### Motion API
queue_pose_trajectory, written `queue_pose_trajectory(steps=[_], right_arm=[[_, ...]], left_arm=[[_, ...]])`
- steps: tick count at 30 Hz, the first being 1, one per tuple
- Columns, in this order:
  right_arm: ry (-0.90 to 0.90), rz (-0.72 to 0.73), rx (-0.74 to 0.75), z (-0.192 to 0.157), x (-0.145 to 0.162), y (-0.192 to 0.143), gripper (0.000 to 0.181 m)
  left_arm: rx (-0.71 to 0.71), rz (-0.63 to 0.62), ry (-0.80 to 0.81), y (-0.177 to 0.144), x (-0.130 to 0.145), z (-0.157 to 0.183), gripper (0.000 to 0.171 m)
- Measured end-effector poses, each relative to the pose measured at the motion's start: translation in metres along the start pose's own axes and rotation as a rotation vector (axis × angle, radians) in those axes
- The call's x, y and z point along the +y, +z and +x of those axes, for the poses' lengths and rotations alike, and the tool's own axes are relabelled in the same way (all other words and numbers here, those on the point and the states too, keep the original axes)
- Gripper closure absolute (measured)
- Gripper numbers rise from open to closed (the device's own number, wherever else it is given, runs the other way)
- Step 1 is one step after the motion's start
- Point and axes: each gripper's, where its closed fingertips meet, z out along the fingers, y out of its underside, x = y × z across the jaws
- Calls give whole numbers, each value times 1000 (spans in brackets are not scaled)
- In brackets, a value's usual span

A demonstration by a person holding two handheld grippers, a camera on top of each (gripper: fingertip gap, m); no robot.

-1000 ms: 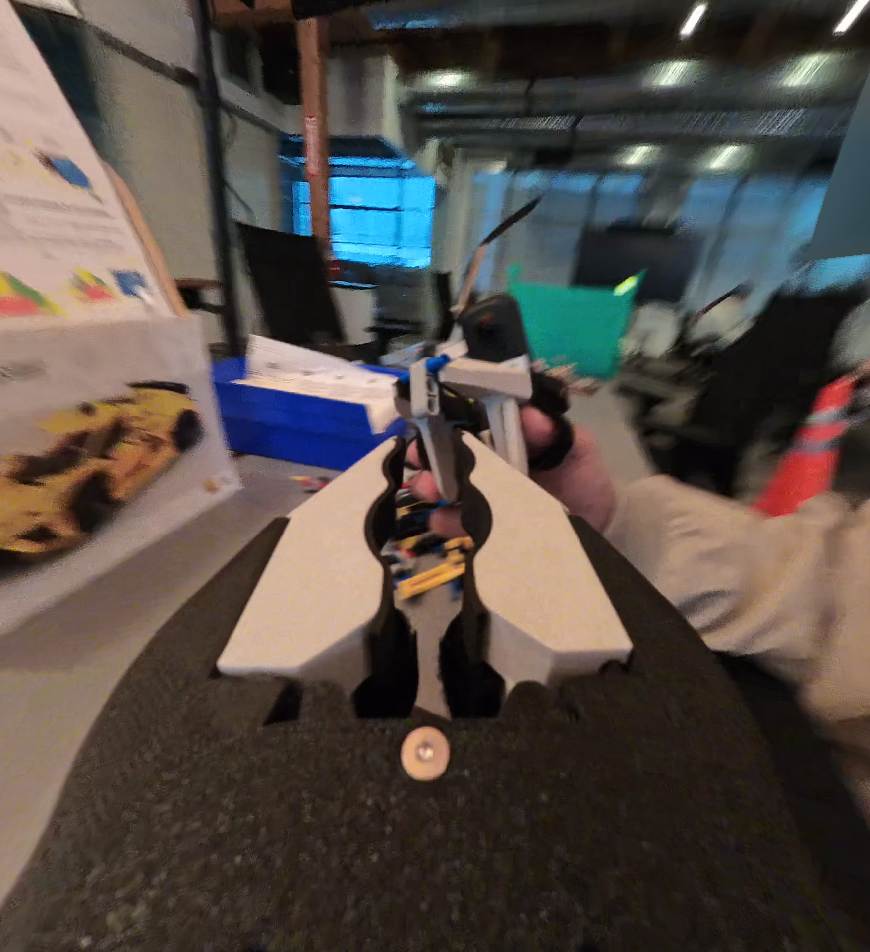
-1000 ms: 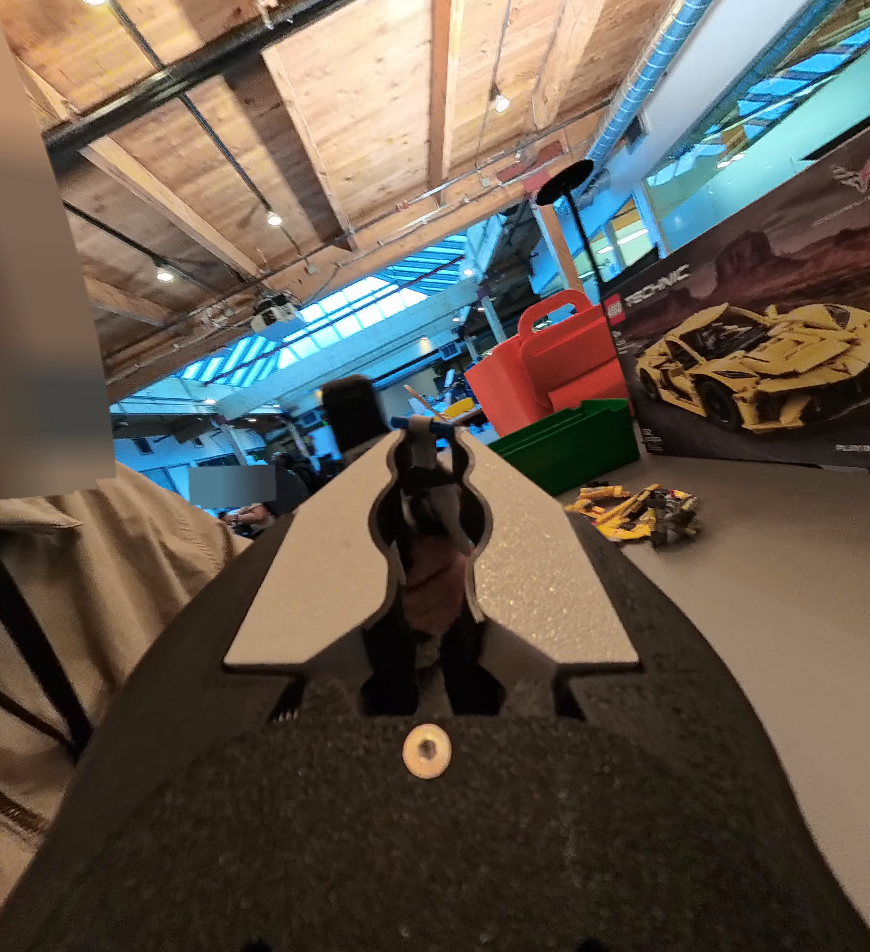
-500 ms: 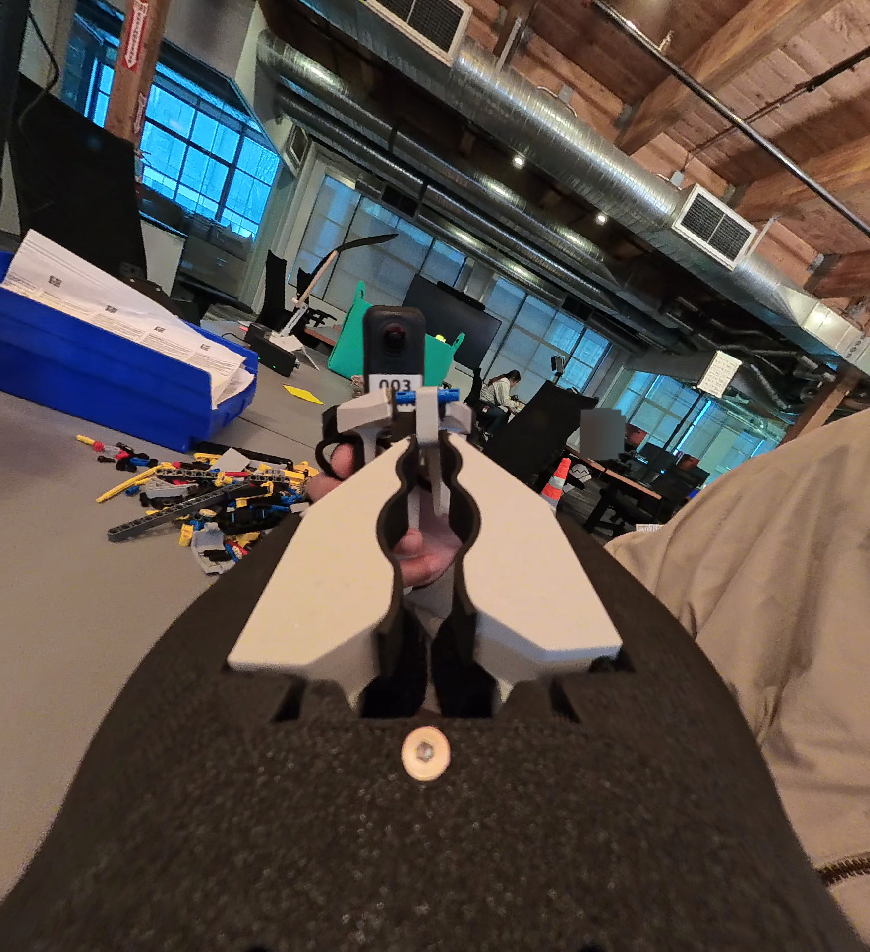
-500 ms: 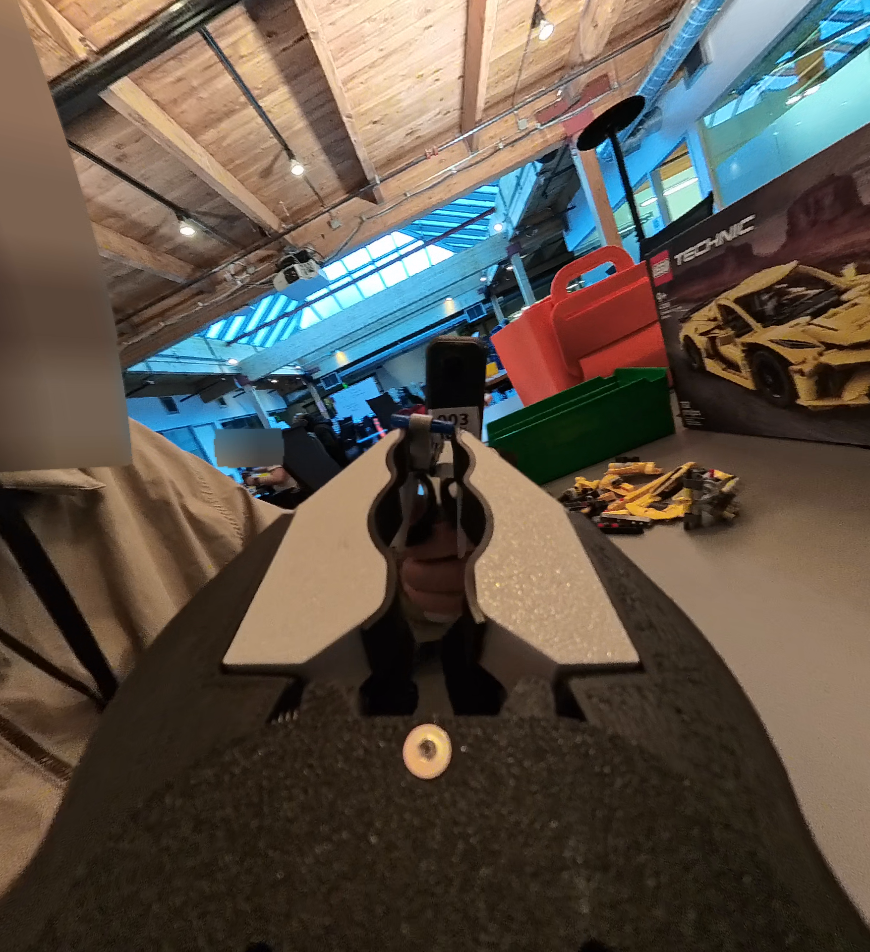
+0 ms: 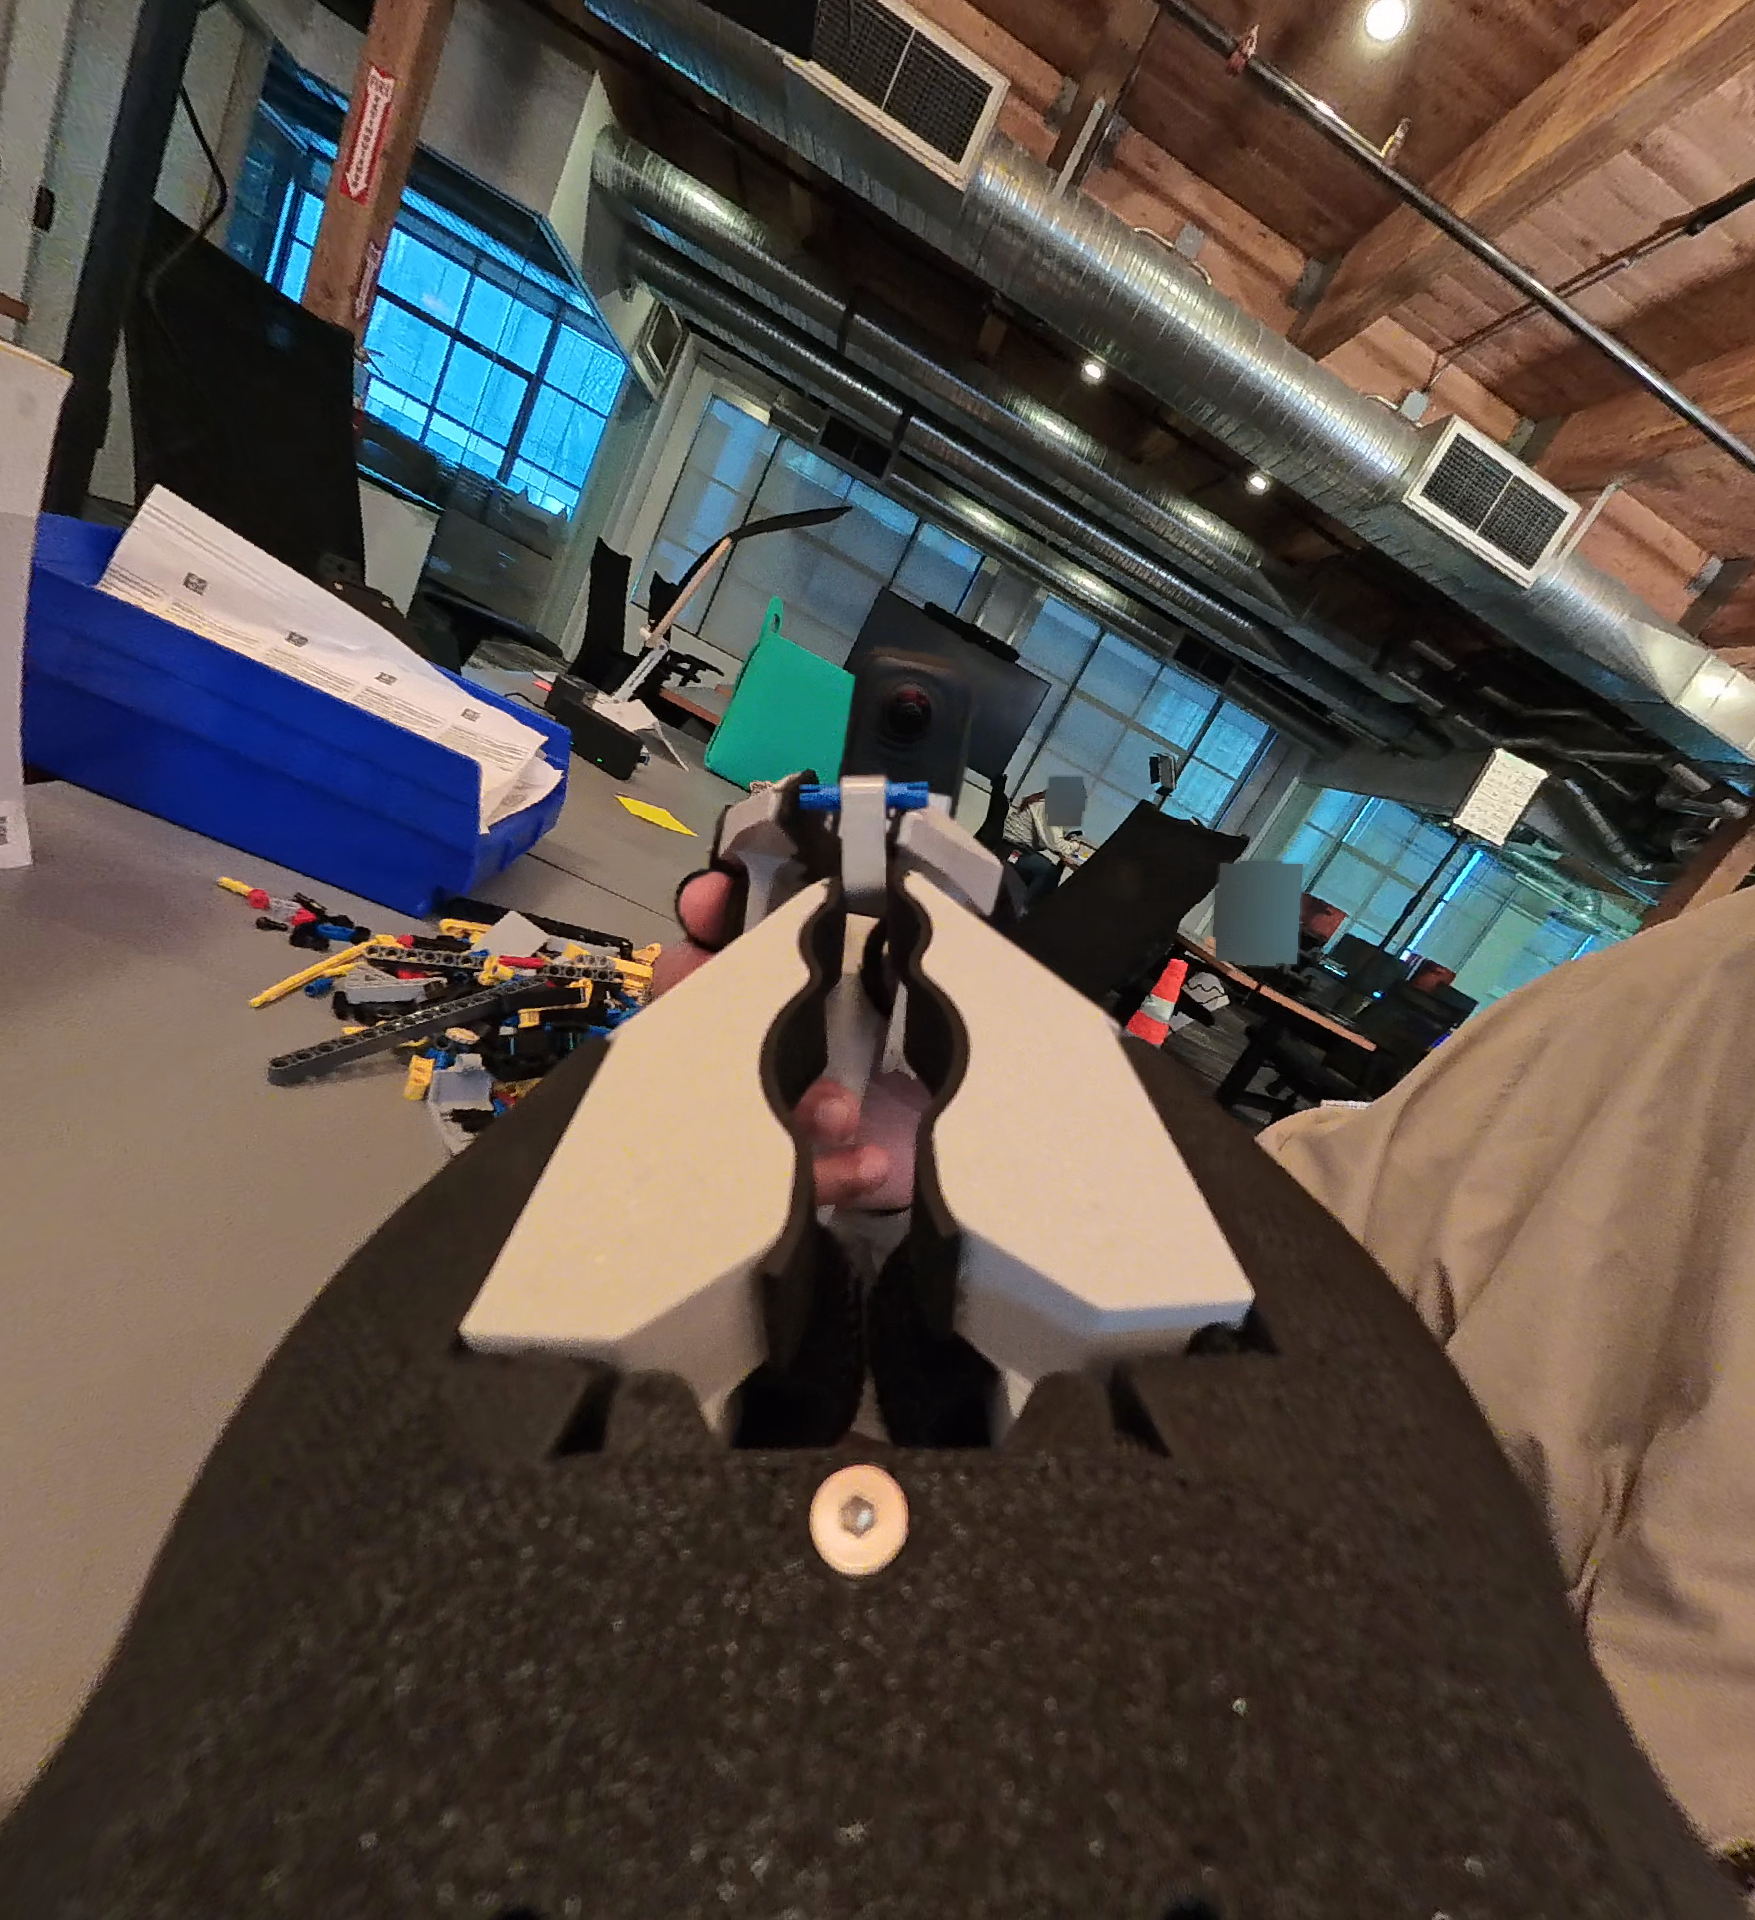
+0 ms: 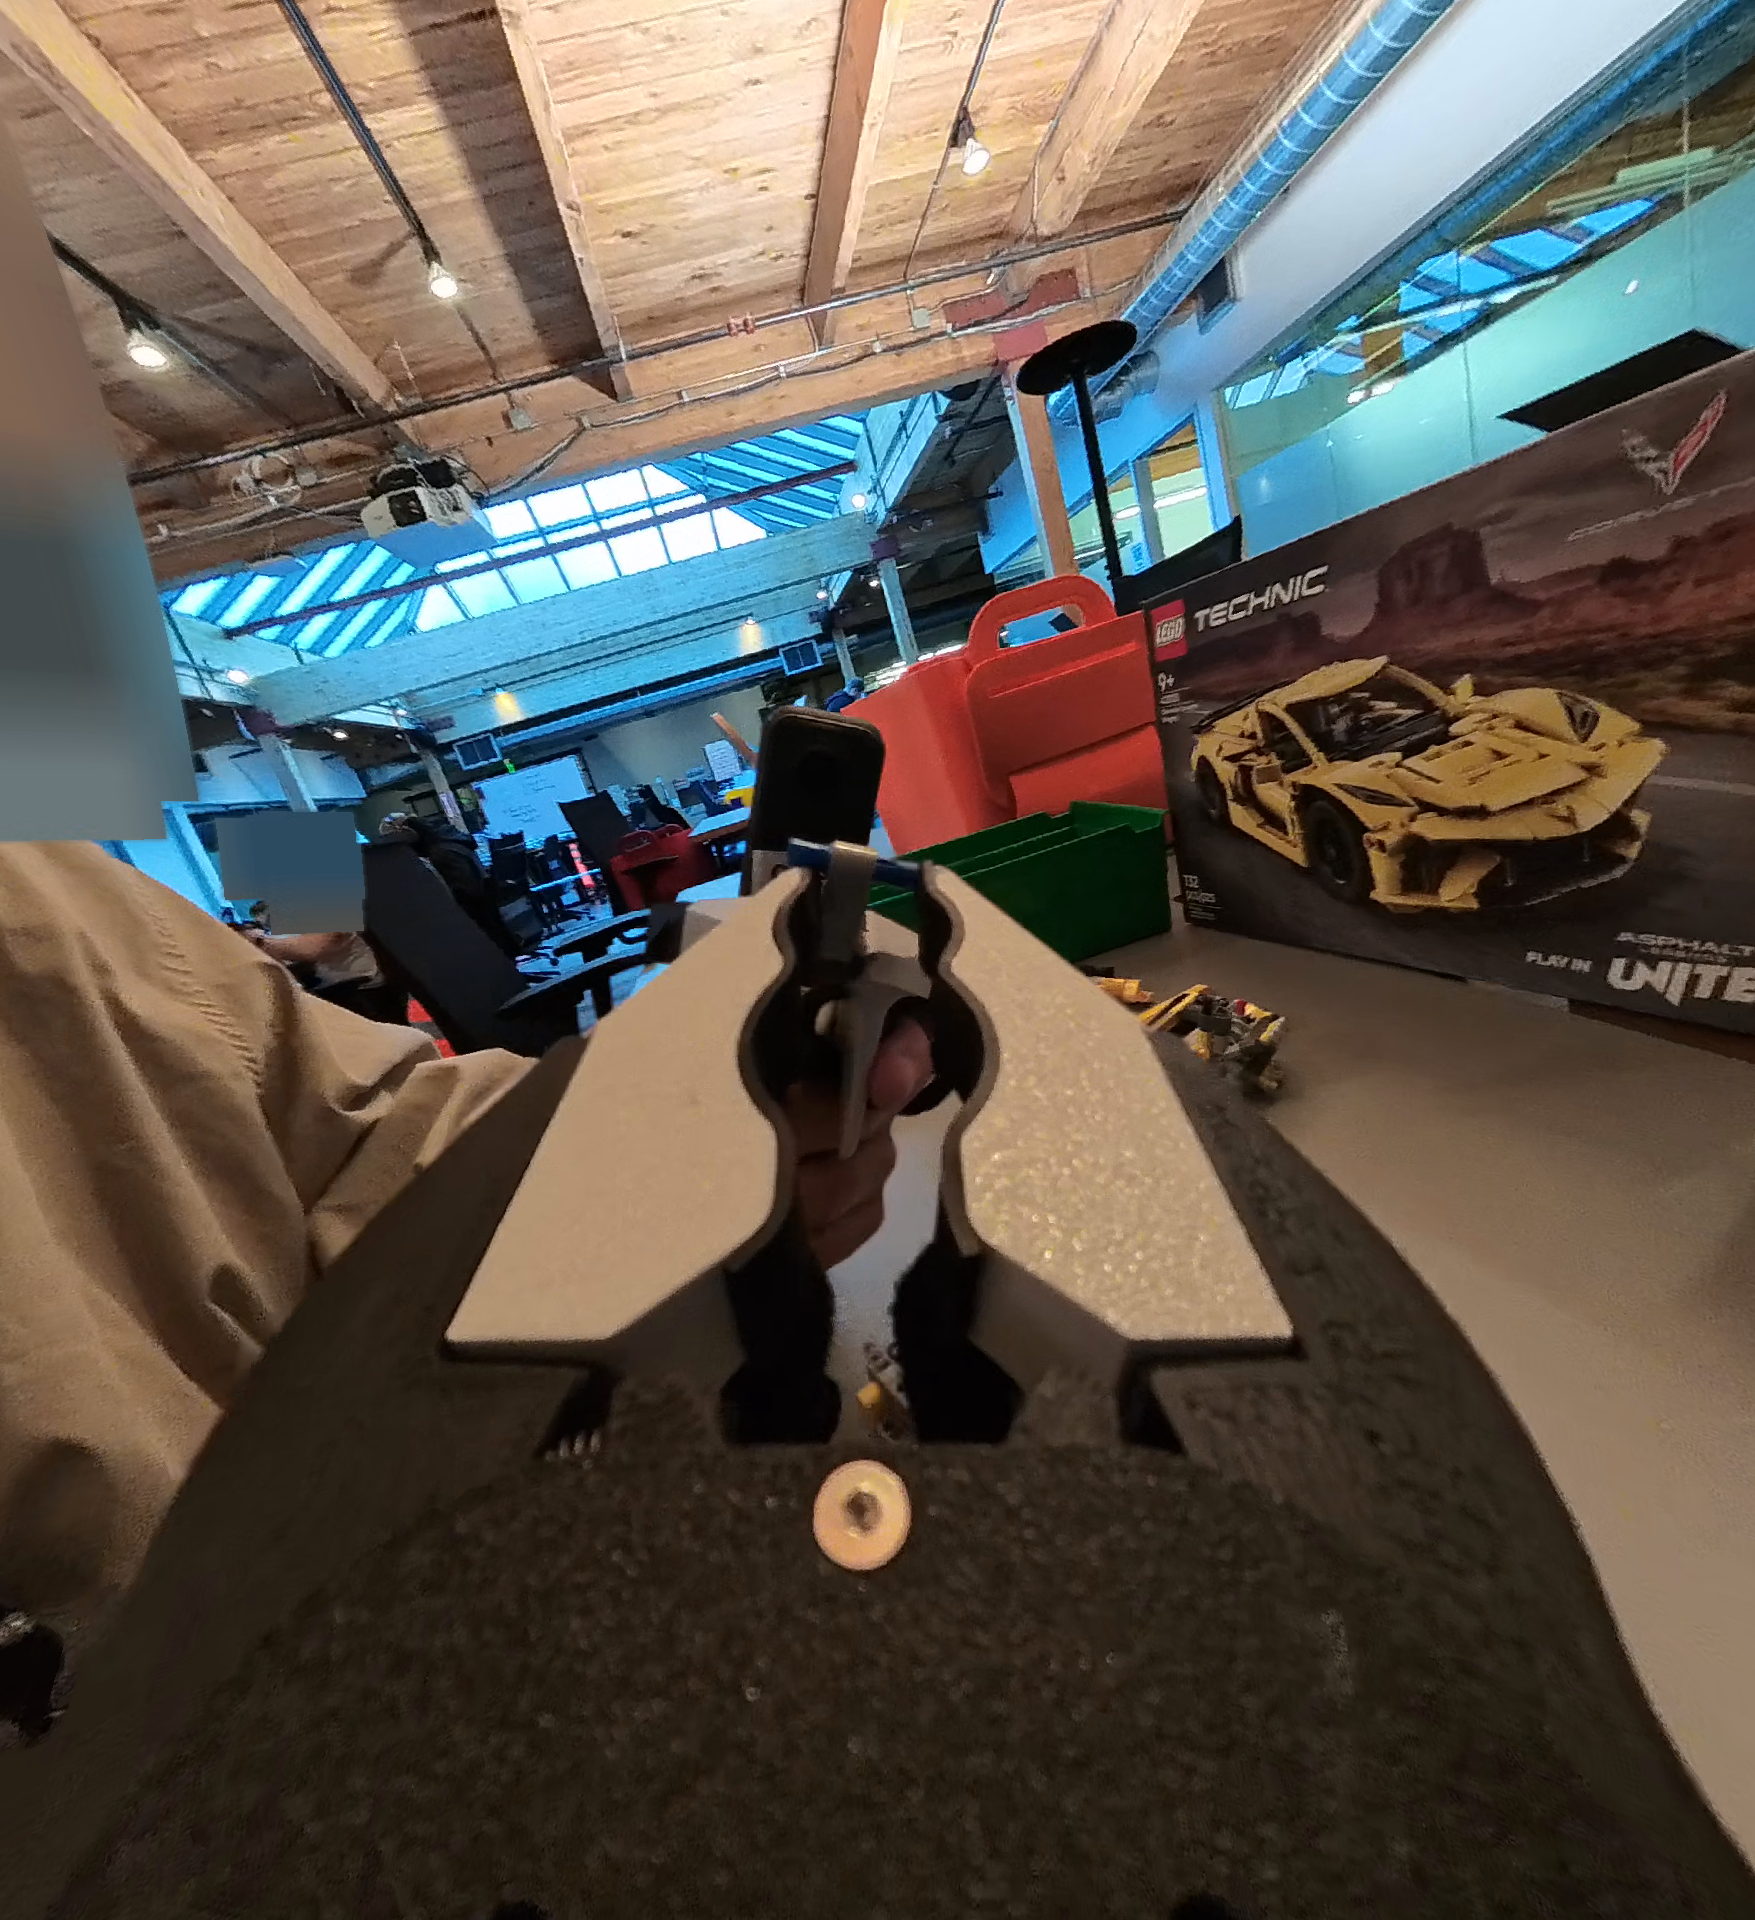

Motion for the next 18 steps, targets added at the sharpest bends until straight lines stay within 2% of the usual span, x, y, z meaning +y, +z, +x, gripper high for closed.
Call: queue_pose_trajectory(steps=[11, 13, 15, 18], right_arm=[[-76, 5, -42, -12, -3, 0, 166], [-96, -2, -48, -15, -2, 0, 175], [-107, -5, -82, -22, -3, -1, 174], [-102, 12, -56, -17, -5, 1, 174]], left_arm=[[55, 6, -21, 2, 0, 9, 164], [70, 7, -45, 2, 0, 10, 164], [106, 5, -68, 2, 1, 16, 164], [53, 13, -22, 1, -2, 11, 164]])
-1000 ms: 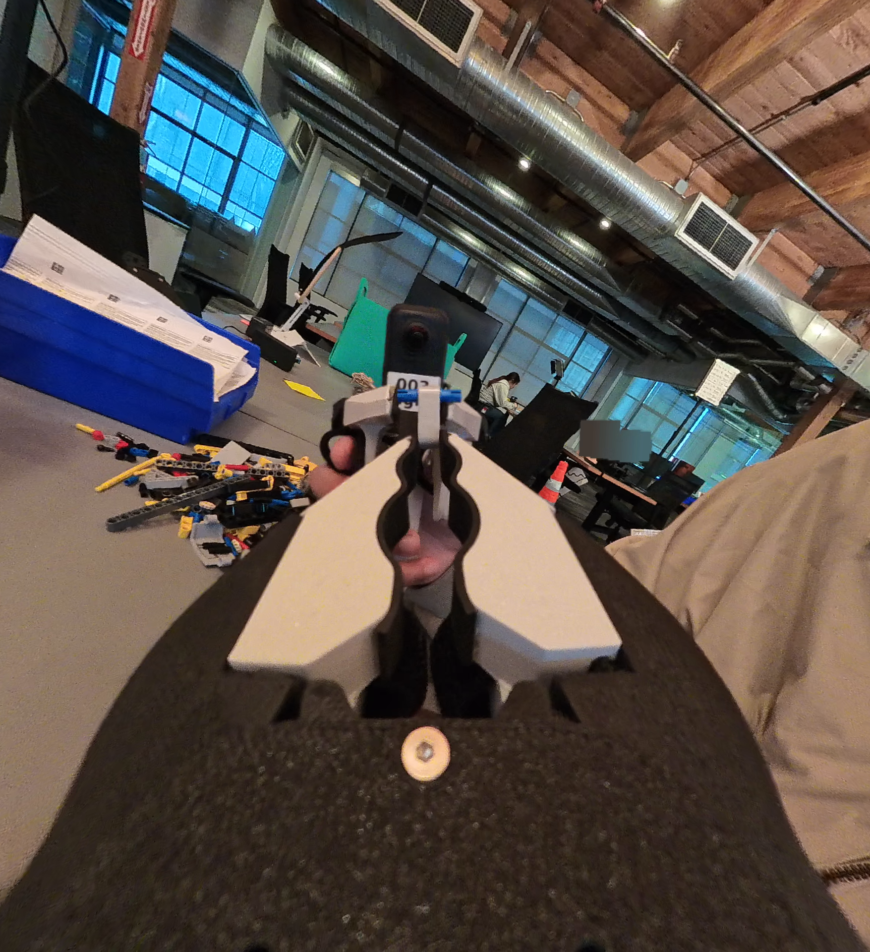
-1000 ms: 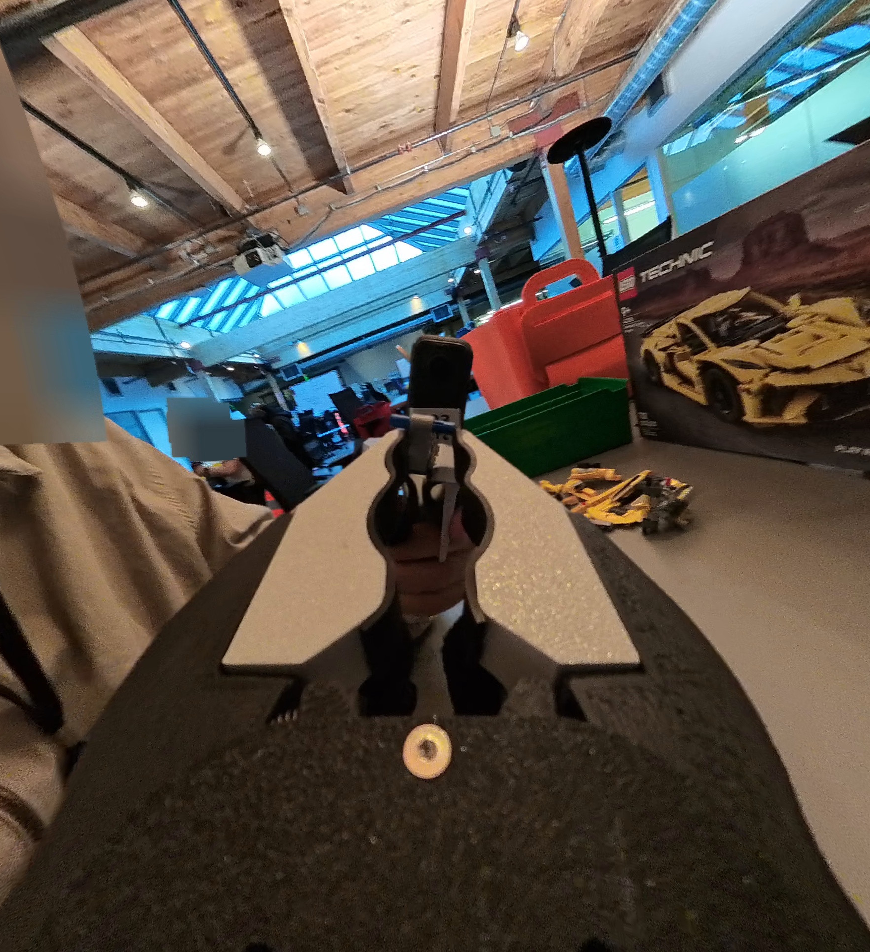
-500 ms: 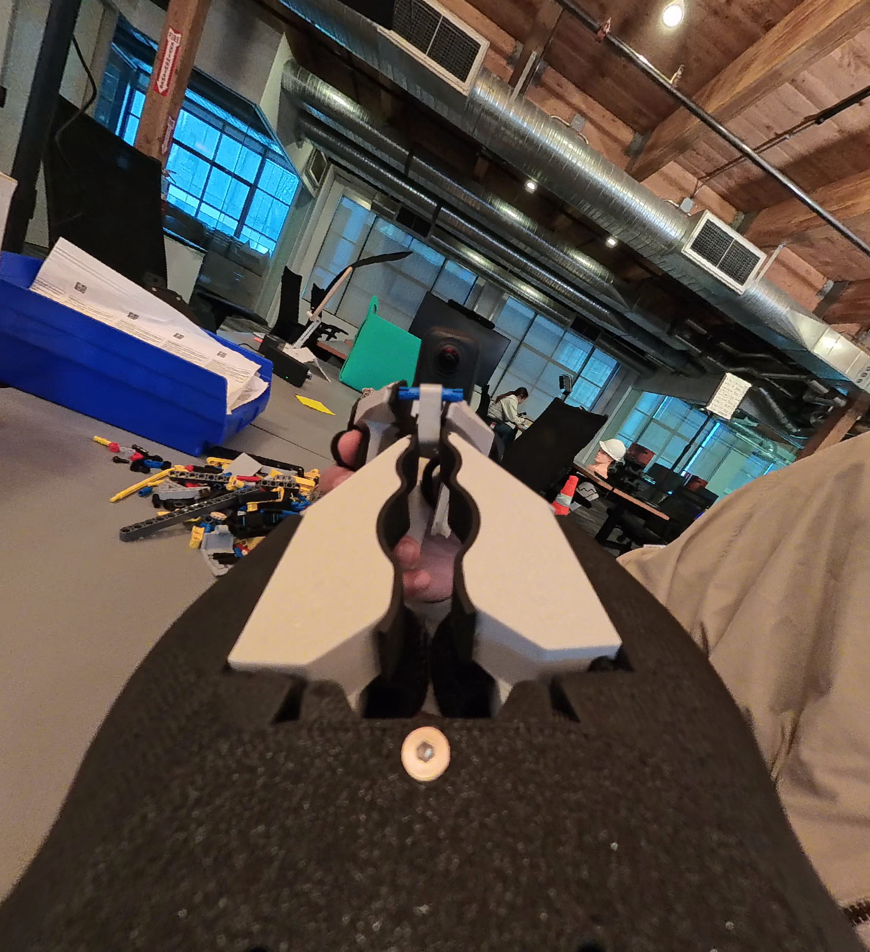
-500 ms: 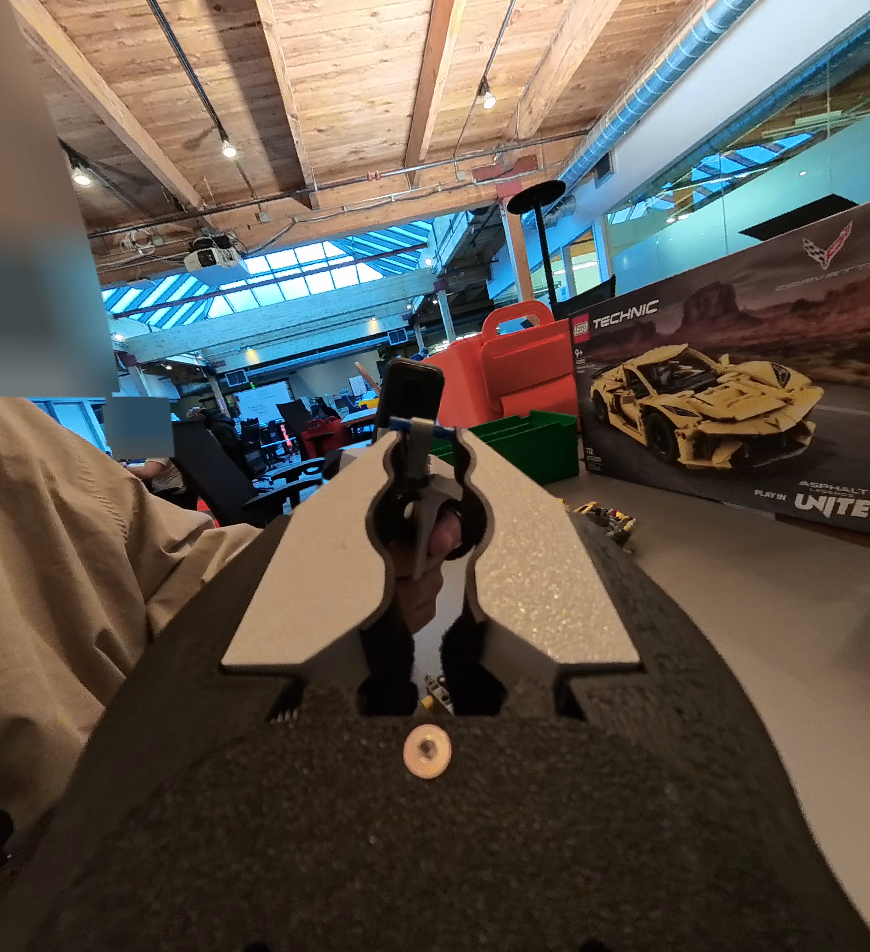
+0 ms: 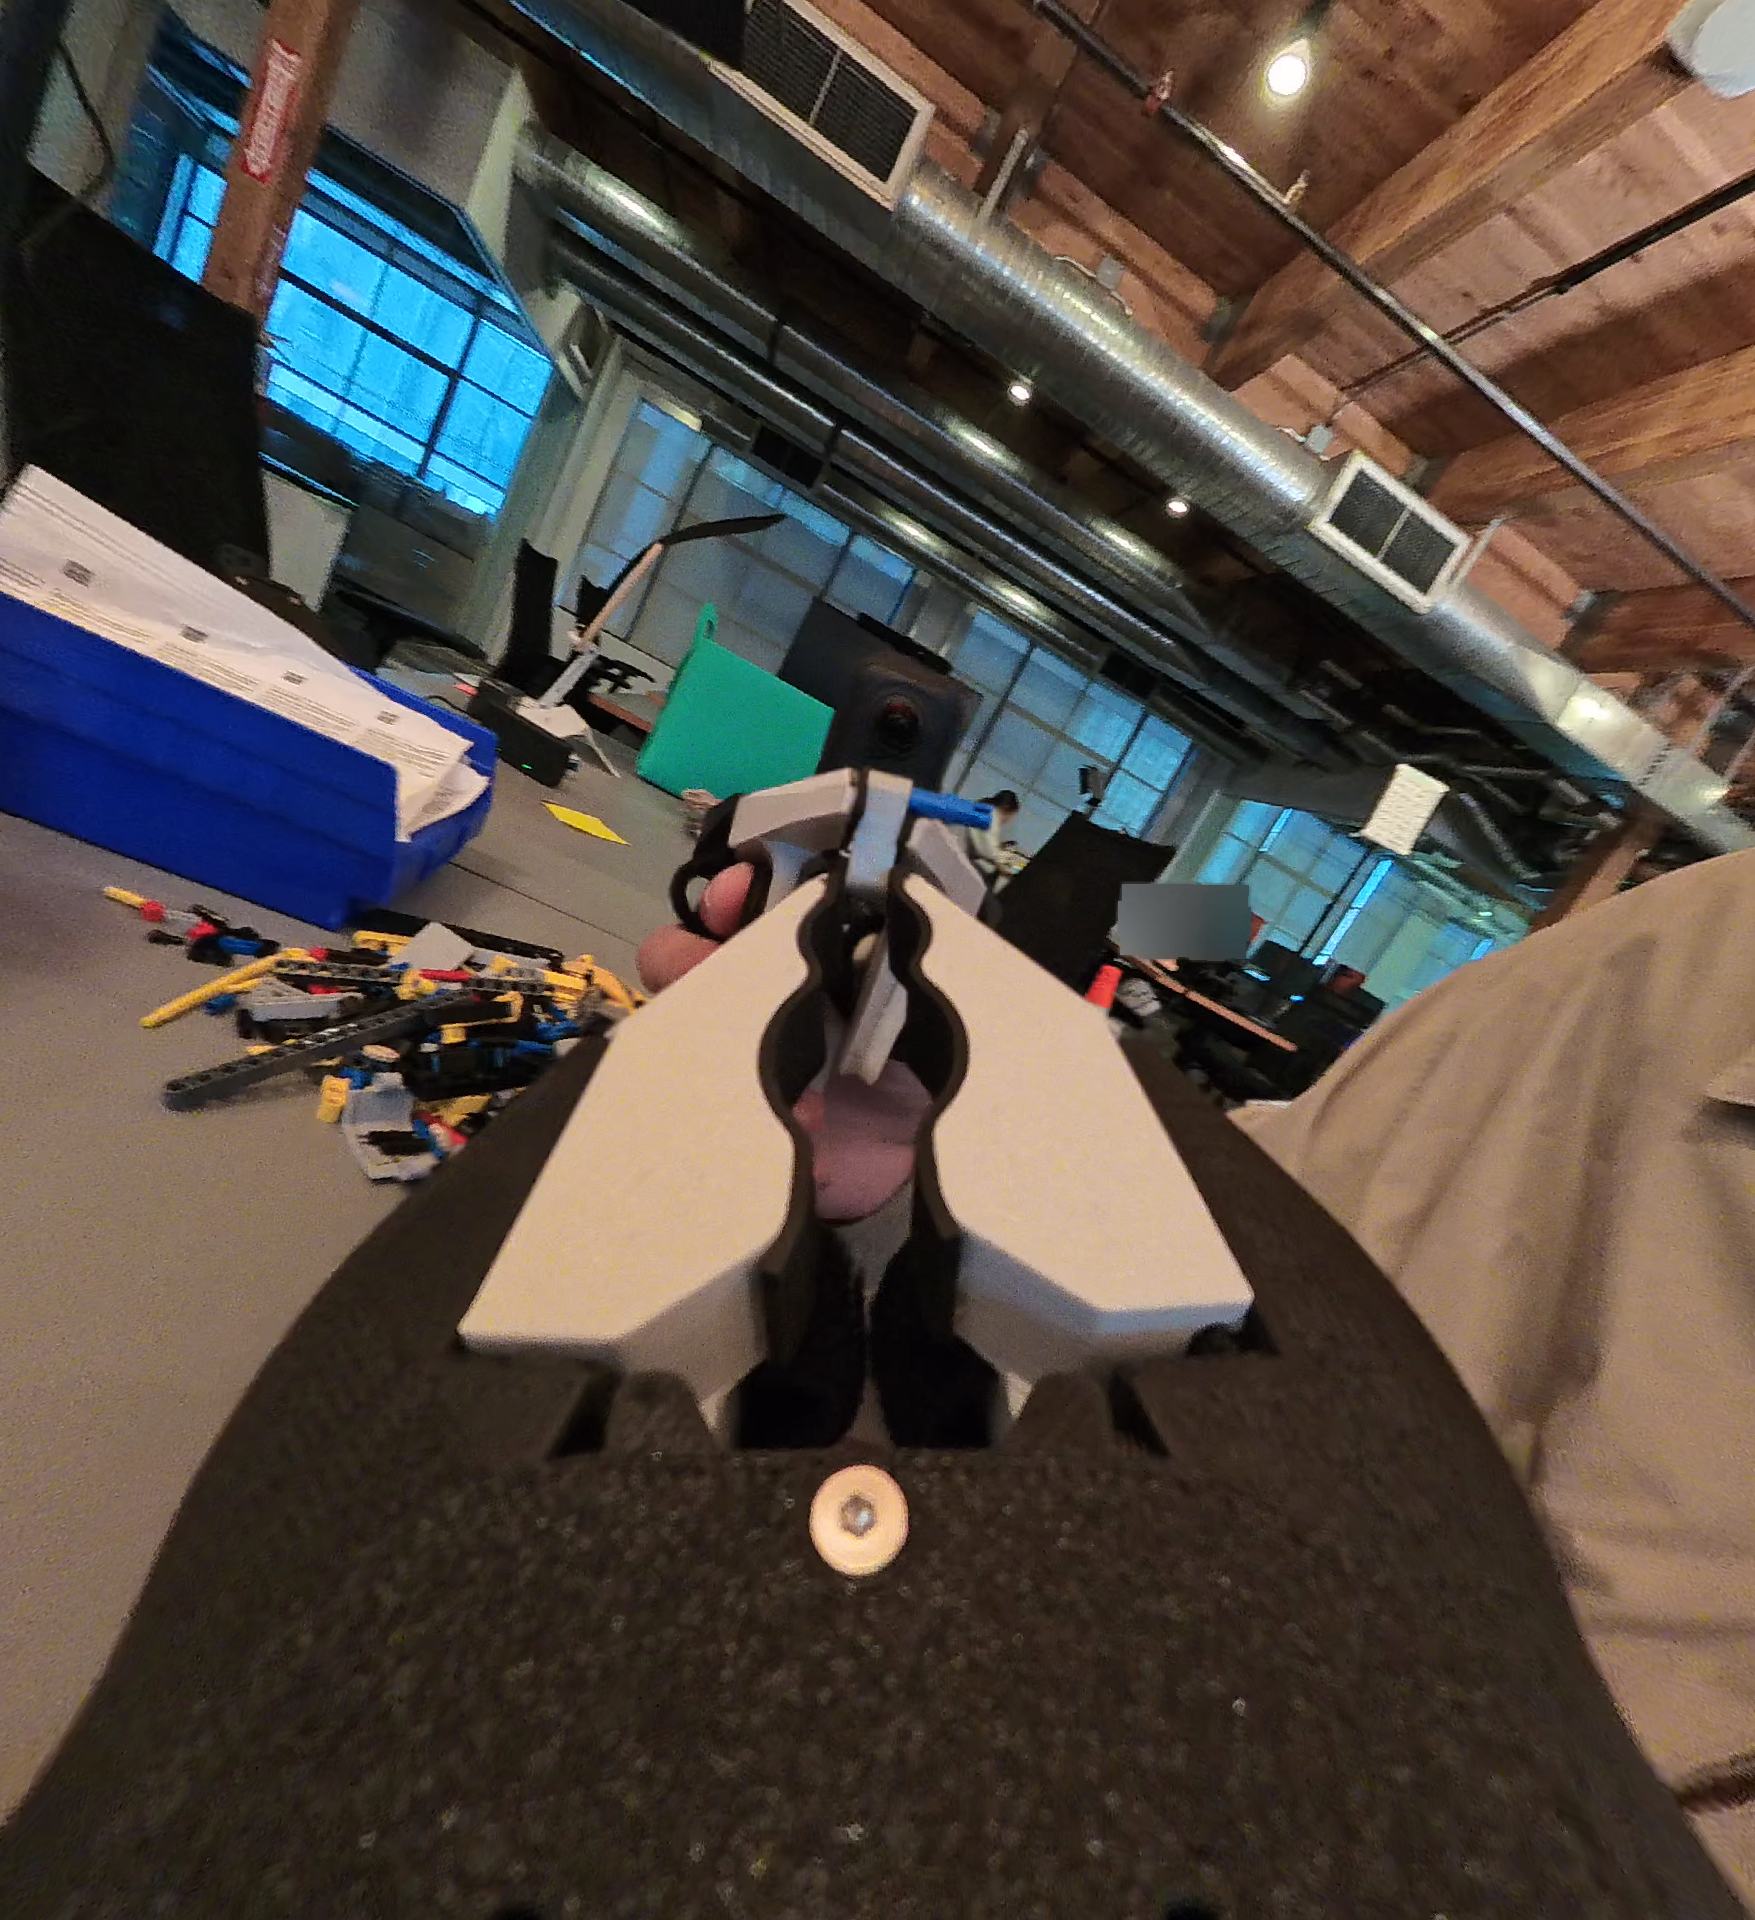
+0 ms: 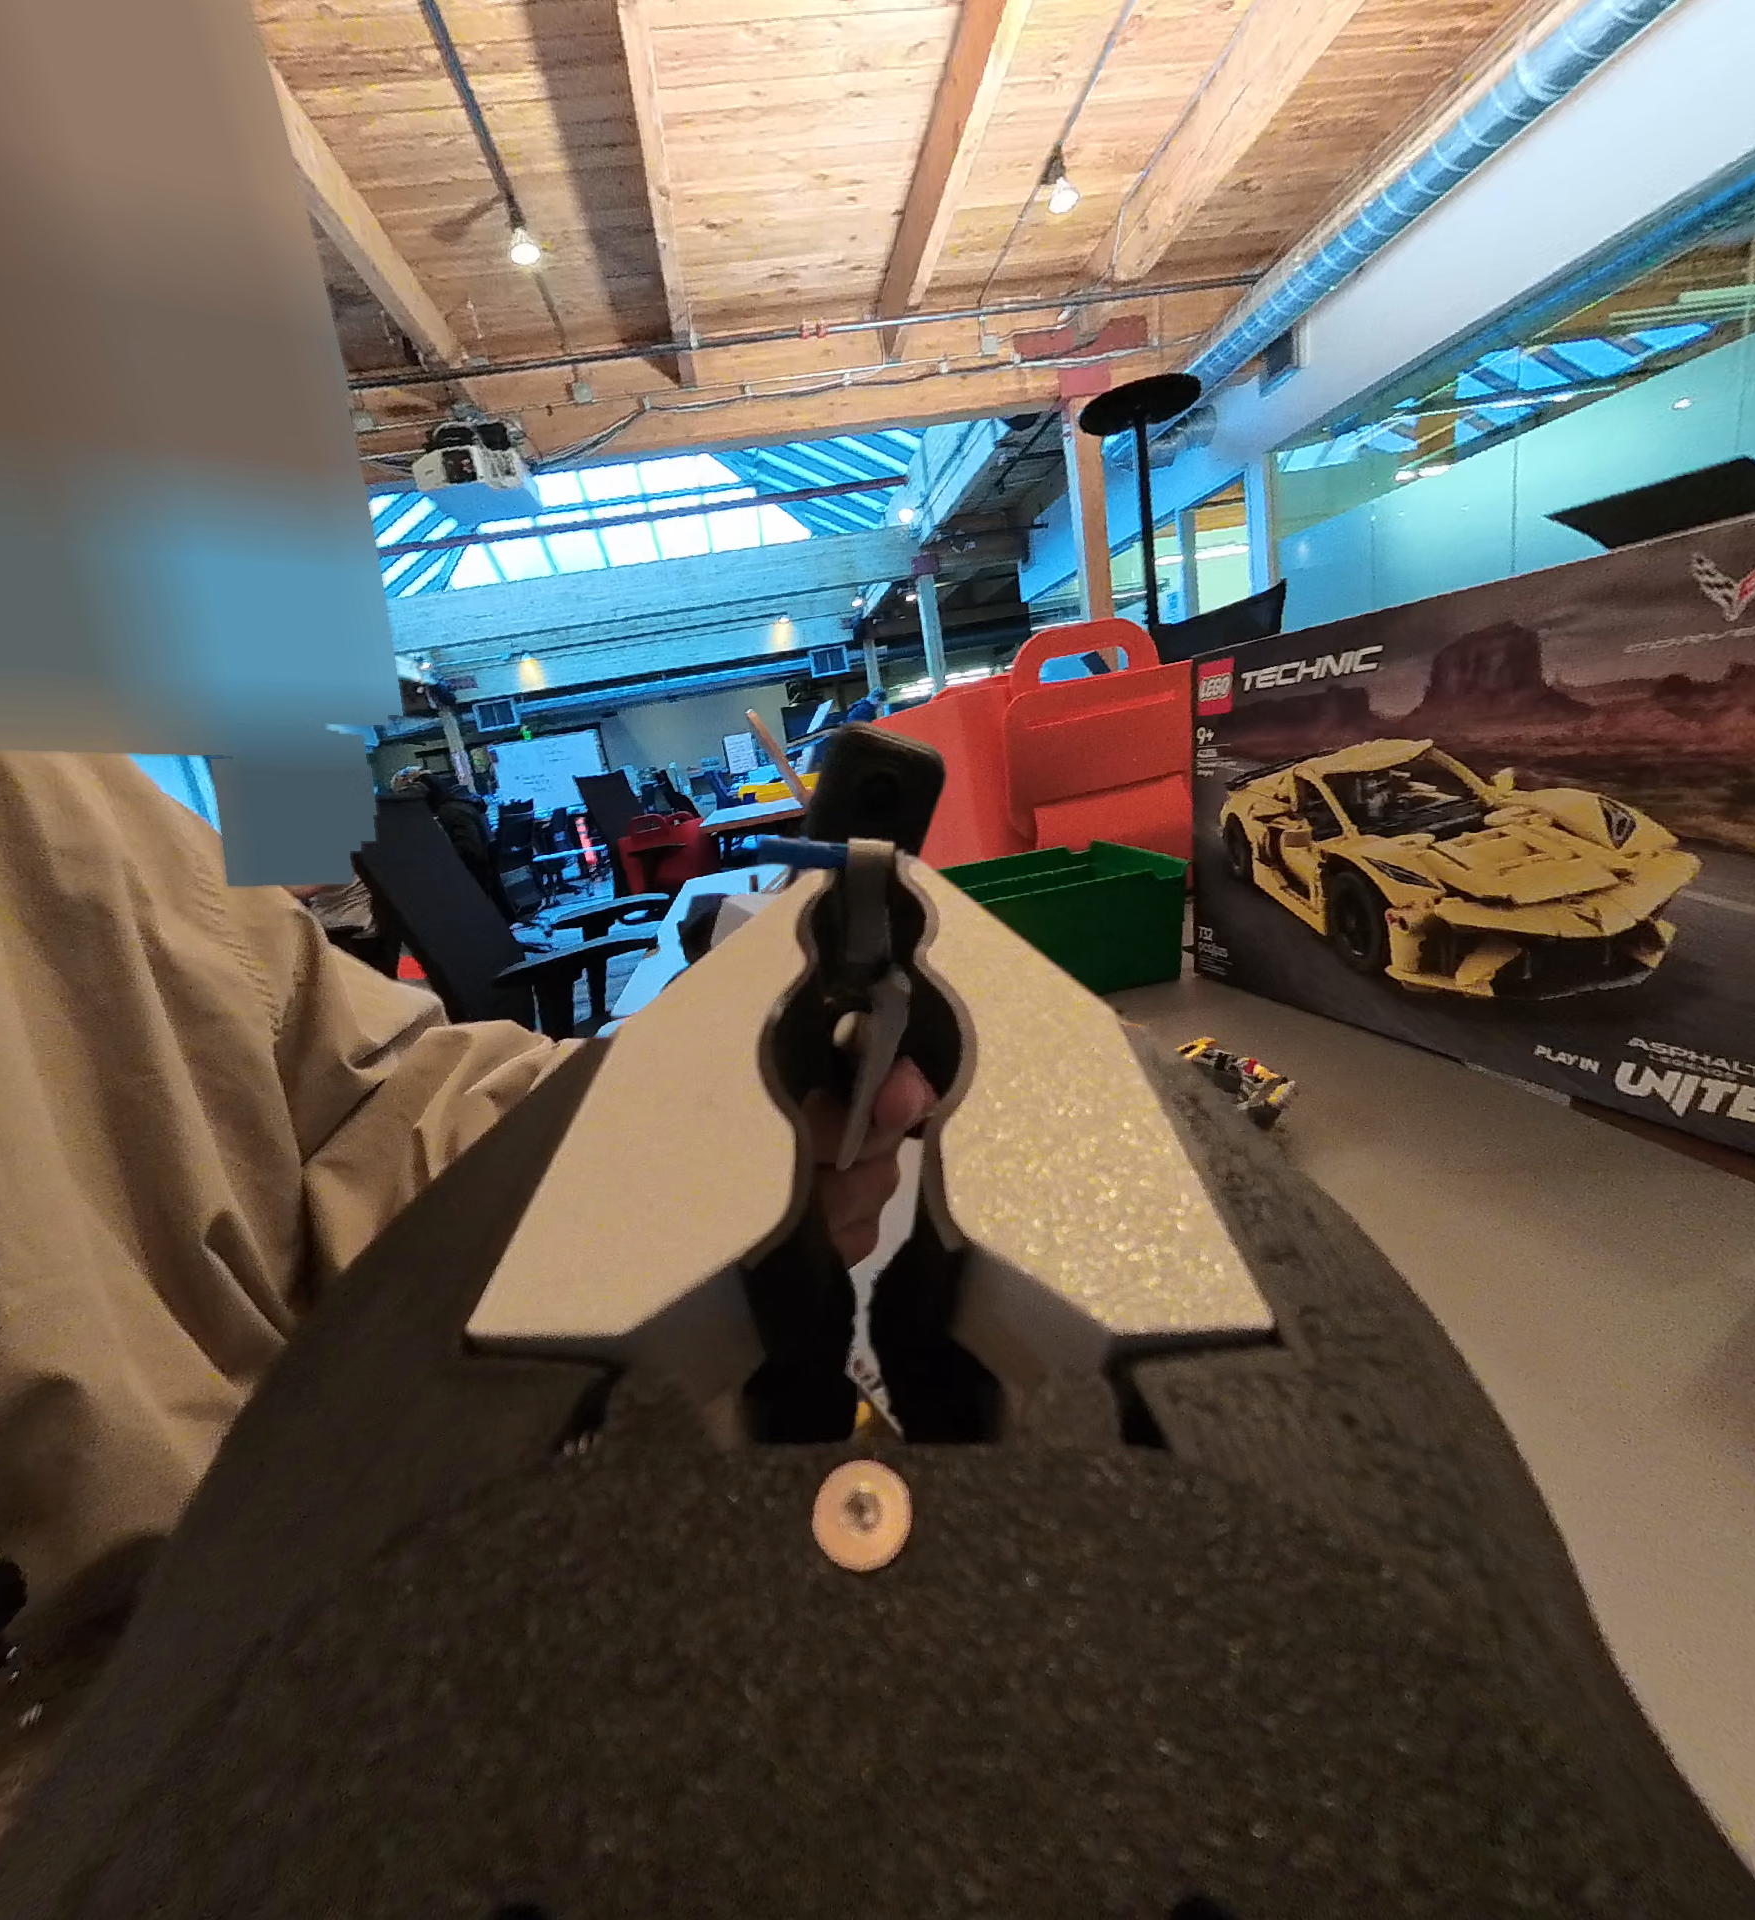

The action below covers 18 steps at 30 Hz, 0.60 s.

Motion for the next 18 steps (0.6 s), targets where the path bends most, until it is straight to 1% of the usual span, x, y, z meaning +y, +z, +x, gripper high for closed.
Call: queue_pose_trajectory(steps=[2, 3, 5, 7, 9, 11, 13, 14, 15, 16, 18], right_arm=[[65, -3, 59, 12, 4, 3, 173], [93, -31, 81, 17, 8, 3, 171], [86, -75, 134, 28, 13, -1, 149], [72, -124, 160, 33, 19, -5, 156], [110, -146, 171, 36, 23, -6, 156], [176, -184, 172, 38, 31, -5, 153], [205, -232, 199, 43, 40, -6, 153], [209, -235, 199, 43, 41, -7, 157], [212, -248, 194, 42, 43, -7, 171], [216, -266, 193, 42, 45, -7, 176], [204, -300, 227, 46, 50, -9, 177]], left_arm=[[-75, -3, 66, -5, -2, -11, 165], [-139, 0, 132, -8, -5, -20, 164], [-292, 0, 341, -18, -13, -36, 165], [-443, -76, 575, -27, -15, -50, 164], [-533, -179, 806, -31, -12, -56, 164], [-593, -271, 976, -32, -6, -62, 164], [-603, -322, 1069, -30, 0, -62, 164], [-600, -344, 1092, -29, 4, -62, 164], [-606, -362, 1111, -28, 6, -63, 164], [-621, -381, 1133, -28, 8, -66, 164], [-645, -414, 1152, -30, 11, -71, 164]])
